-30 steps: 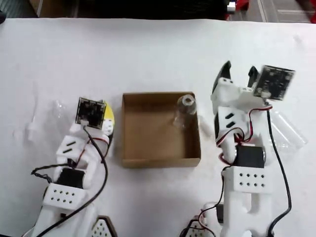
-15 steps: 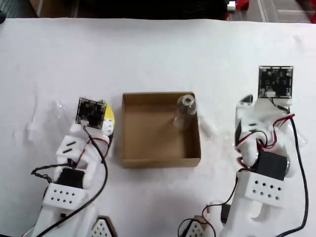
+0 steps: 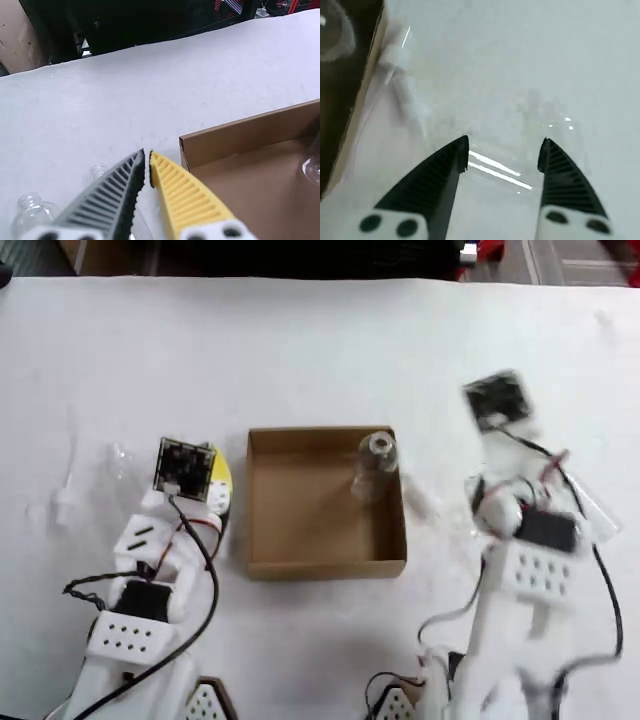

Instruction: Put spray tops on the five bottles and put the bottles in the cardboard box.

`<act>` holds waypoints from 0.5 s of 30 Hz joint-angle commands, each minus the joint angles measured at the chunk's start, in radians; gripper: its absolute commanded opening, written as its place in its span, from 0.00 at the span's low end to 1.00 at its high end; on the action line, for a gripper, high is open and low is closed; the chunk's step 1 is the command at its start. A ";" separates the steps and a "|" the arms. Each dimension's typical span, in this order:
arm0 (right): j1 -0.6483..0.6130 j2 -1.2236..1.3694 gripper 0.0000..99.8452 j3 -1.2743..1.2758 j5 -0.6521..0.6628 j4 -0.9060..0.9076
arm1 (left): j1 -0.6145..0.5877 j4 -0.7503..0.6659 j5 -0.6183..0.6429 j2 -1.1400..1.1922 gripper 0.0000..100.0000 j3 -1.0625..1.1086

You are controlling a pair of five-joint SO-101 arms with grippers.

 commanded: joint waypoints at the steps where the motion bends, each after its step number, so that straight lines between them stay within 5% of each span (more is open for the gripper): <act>1: -0.047 0.219 0.21 -0.098 0.083 -0.016 | 0.008 -0.026 -0.008 -0.019 0.02 -0.008; 15: -0.150 0.661 0.20 -0.327 0.083 -0.024 | 0.013 -0.034 -0.009 -0.019 0.02 0.002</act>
